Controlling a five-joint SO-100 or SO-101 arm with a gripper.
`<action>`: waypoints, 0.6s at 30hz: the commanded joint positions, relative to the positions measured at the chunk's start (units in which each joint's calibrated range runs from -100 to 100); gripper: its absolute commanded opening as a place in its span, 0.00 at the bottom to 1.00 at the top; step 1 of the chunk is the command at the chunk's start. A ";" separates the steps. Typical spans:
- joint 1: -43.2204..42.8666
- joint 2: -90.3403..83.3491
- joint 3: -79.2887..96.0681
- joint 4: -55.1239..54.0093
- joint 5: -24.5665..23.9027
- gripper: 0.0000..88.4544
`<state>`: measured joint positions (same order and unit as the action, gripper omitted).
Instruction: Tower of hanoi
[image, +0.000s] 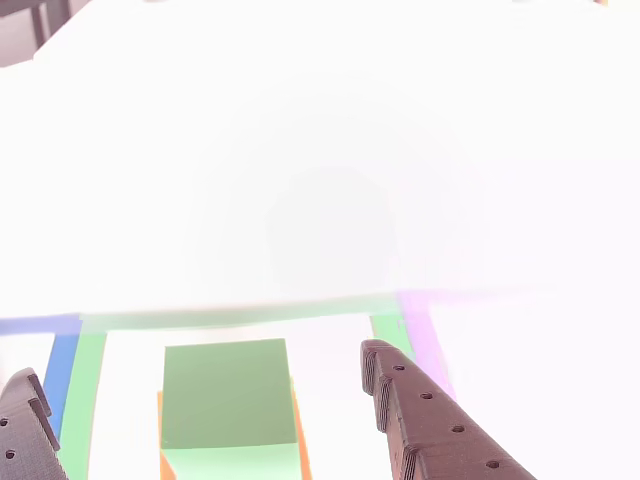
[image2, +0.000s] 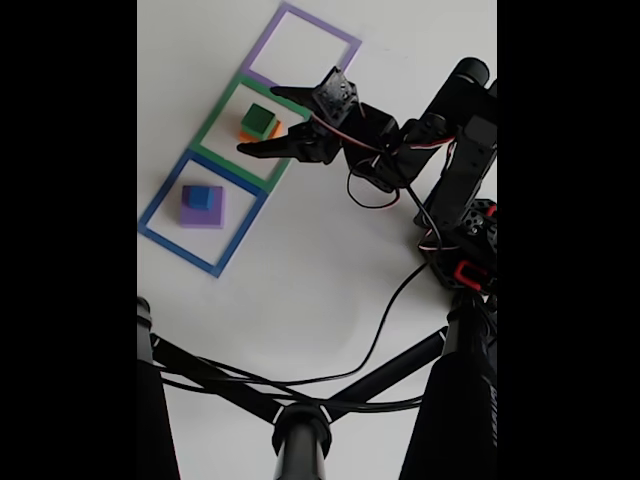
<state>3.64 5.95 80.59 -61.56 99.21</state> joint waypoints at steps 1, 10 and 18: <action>-1.15 1.36 -1.96 -2.82 0.79 0.41; -1.25 4.42 -2.68 -4.19 0.79 0.40; -1.73 6.85 -3.59 -4.92 0.79 0.39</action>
<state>2.66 12.45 78.68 -64.93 99.21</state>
